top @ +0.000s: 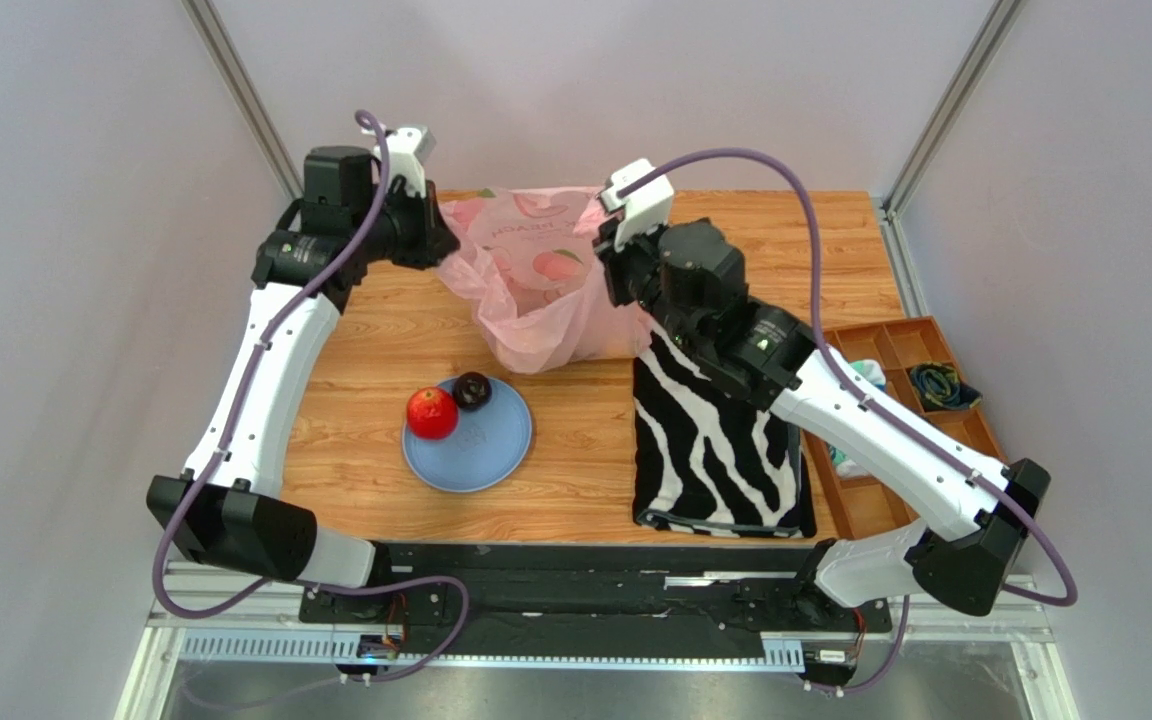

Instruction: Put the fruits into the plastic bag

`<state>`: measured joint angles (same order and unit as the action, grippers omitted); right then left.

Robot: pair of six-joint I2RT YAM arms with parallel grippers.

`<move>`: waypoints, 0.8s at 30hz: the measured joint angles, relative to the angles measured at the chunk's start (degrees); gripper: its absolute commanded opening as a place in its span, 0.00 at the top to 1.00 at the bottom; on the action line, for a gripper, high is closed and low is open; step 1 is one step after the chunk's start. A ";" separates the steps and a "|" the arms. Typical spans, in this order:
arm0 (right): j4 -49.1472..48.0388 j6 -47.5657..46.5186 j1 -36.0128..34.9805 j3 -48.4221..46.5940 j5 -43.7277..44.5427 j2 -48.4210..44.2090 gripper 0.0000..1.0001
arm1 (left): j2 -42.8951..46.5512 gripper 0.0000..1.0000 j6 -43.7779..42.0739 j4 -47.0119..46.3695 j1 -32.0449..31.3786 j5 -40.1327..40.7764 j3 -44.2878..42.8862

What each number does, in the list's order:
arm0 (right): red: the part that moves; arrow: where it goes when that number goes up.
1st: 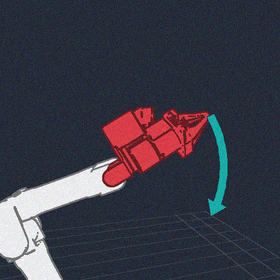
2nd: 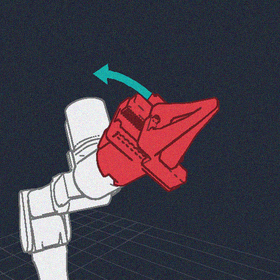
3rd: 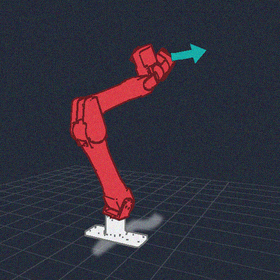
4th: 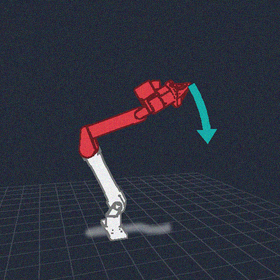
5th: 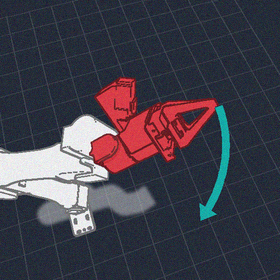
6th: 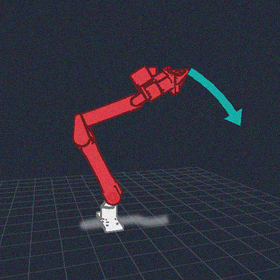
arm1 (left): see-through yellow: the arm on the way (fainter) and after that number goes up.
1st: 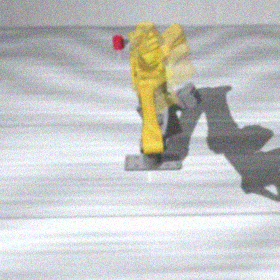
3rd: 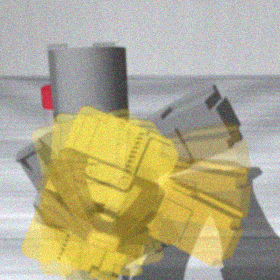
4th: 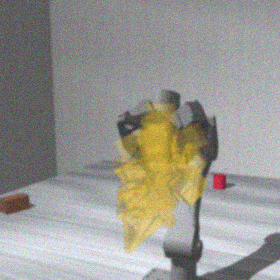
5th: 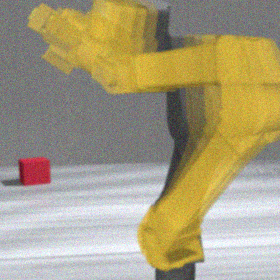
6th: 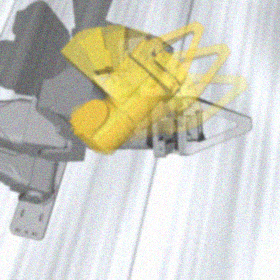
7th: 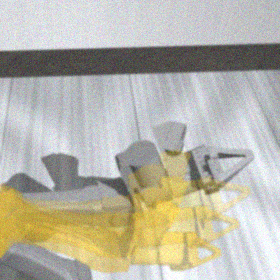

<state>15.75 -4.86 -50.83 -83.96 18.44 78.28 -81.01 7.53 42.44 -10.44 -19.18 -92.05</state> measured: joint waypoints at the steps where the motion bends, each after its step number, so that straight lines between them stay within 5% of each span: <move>1: -0.17 0.13 0.96 -0.39 -0.20 -0.02 1.00 | -0.37 1.00 0.00 -0.09 0.59 -0.02 -1.29; 13: 3.43 5.55 5.16 7.34 -4.74 1.57 1.00 | -9.33 0.97 -0.68 2.93 2.08 0.09 2.80; 15: 4.13 6.29 5.16 7.69 -5.35 1.57 1.00 | -8.83 0.84 -0.79 3.19 2.08 0.04 3.23; 16: 4.13 6.60 5.16 7.69 -5.64 1.57 1.00 | -8.33 0.66 -0.96 3.04 2.08 0.04 3.23; 19: 3.93 7.43 5.16 7.69 -6.60 1.55 1.00 | -5.90 0.33 -1.44 2.80 2.08 -0.22 3.30; 21: 3.93 7.98 5.16 7.69 -6.82 1.55 1.00 | -3.45 0.25 -1.97 2.16 2.08 -0.68 3.72; 22: 3.93 8.22 5.16 7.65 -6.84 1.57 1.00 | -1.40 0.13 -1.77 1.18 2.08 -1.11 4.83; 24: 3.98 8.72 5.16 7.37 -6.82 1.84 1.00 | 2.62 0.11 -2.03 0.44 2.08 -1.53 7.04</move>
<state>19.73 3.86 -45.67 -76.60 11.62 80.12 -78.39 5.50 42.87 -8.36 -20.71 -85.01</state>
